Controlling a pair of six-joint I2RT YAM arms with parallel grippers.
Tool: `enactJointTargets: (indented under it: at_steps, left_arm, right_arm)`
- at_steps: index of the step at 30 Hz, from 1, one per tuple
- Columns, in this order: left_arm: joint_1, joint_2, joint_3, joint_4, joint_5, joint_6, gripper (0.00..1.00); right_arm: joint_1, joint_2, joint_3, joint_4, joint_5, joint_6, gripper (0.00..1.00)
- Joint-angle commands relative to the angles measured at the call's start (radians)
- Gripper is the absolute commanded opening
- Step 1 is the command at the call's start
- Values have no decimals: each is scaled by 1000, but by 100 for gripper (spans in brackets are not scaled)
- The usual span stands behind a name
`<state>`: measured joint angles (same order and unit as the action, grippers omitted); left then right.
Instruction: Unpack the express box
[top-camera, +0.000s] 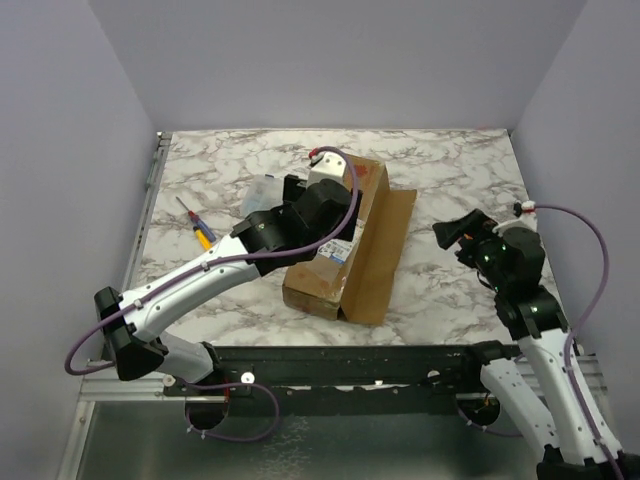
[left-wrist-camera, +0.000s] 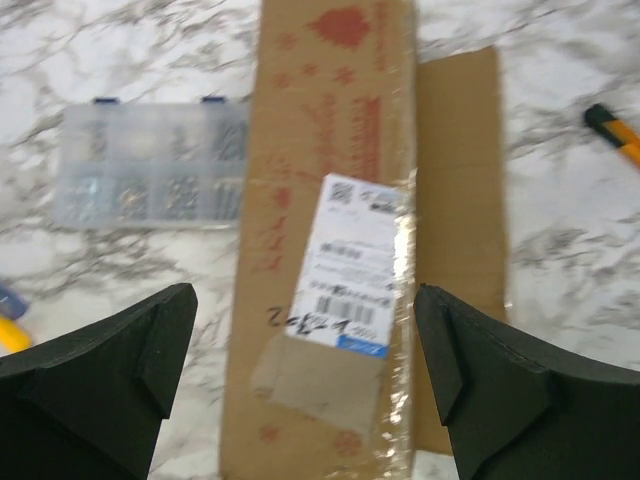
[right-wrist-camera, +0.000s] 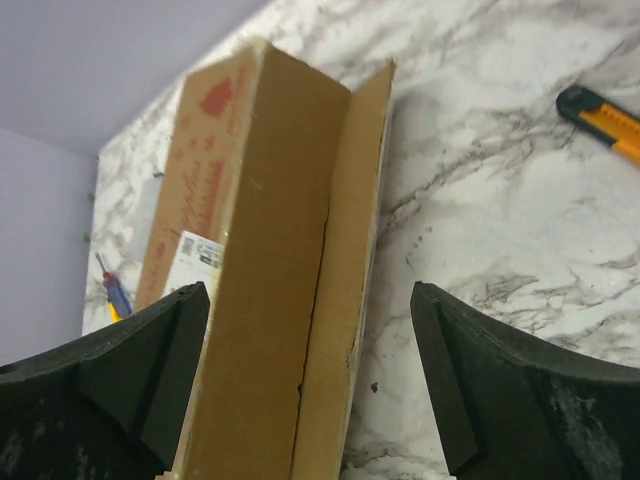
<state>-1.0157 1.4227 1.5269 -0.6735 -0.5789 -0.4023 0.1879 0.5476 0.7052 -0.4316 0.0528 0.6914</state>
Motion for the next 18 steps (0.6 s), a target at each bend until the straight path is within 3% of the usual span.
enactJointTargets:
  at_steps: [1,6,9,12,18]
  left_arm:
    - [0,-89,-116,-150,-170,0,99]
    - [-1,-115,-176,-143,-88,-19,99]
    - [-5,-72,-159,-138,-58,-21,99]
    - [-17,-22,-131,-134,-41,-12,99]
    - [-44,34,-93,-109,-37,4,99]
  right_arm:
    - [-4,204,-28,110,-218,0,90]
    - [9,574,40,95,-522,-92,84]
    - [44,670,34,112,-503,-118,81]
    - [87,720,5,171,-481,-98,68]
    - [183,768,-38,232,-382,-54,58]
